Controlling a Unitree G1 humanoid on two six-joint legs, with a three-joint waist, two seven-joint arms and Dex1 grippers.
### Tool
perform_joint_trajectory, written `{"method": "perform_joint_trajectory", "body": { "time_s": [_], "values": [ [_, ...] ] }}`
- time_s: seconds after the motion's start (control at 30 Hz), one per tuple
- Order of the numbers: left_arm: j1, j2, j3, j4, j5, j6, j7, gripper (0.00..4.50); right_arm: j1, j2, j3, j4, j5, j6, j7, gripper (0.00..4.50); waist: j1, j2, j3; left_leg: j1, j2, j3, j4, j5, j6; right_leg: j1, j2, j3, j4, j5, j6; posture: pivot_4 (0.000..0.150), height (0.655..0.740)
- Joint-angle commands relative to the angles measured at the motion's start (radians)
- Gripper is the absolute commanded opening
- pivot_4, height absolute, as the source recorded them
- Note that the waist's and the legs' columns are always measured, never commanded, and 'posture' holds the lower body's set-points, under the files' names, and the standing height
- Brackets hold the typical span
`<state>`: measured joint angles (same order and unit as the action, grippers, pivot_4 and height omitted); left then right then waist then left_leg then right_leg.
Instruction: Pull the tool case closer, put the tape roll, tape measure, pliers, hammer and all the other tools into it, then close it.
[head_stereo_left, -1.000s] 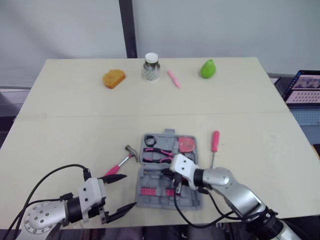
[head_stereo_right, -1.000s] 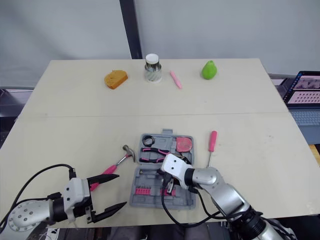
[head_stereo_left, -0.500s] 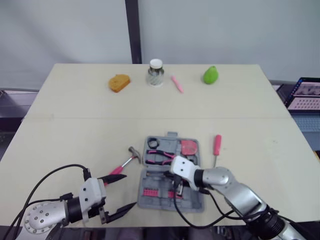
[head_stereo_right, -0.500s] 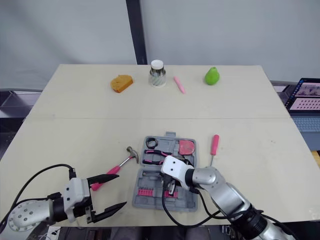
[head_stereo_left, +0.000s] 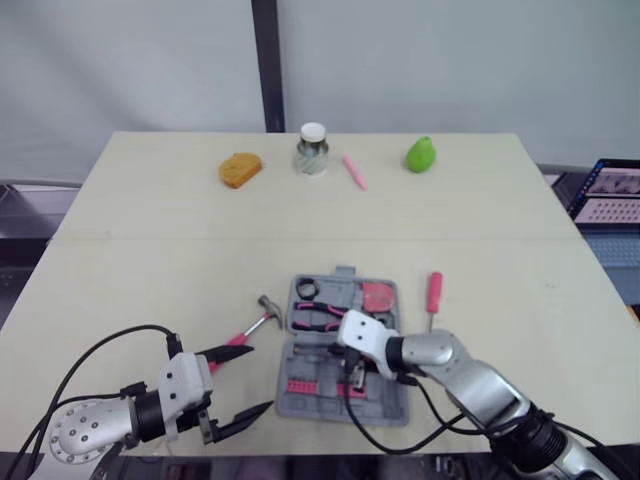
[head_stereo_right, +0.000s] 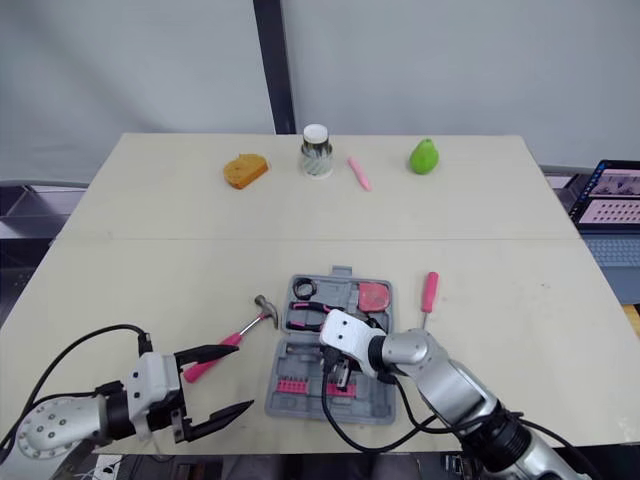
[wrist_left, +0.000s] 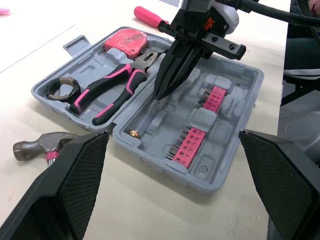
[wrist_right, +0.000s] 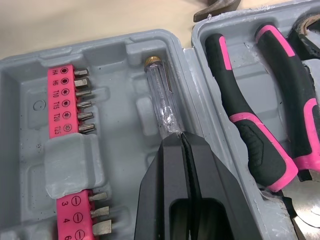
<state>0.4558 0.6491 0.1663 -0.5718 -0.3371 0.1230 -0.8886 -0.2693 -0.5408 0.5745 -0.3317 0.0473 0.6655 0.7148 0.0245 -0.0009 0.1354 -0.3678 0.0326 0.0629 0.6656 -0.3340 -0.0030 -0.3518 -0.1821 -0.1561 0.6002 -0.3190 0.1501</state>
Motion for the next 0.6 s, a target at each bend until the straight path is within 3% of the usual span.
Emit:
{"method": "perform_joint_trajectory", "body": {
  "time_s": [0.03, 0.6],
  "values": [
    [-0.004, 0.008, 0.0, -0.002, -0.011, -0.001, -0.002, 4.5, 0.055, -0.058, 0.093, 0.112, -0.057, 0.13, 0.028, 0.05, 0.0, 0.002, -0.004, 0.0, 0.0, 0.0, 0.0, 0.0, 0.0, 0.0, 0.0, 0.0, 0.0, 0.0, 0.0, 0.15, 0.74],
    [-0.019, 0.007, -0.009, 0.001, -0.01, 0.007, -0.002, 4.5, 0.044, -0.065, 0.131, 0.135, -0.079, 0.188, 0.028, 0.05, 0.0, 0.005, -0.008, 0.013, 0.001, 0.0, -0.001, -0.007, 0.001, 0.011, 0.001, -0.001, -0.011, -0.001, -0.001, 0.15, 0.74]
  ]
}}
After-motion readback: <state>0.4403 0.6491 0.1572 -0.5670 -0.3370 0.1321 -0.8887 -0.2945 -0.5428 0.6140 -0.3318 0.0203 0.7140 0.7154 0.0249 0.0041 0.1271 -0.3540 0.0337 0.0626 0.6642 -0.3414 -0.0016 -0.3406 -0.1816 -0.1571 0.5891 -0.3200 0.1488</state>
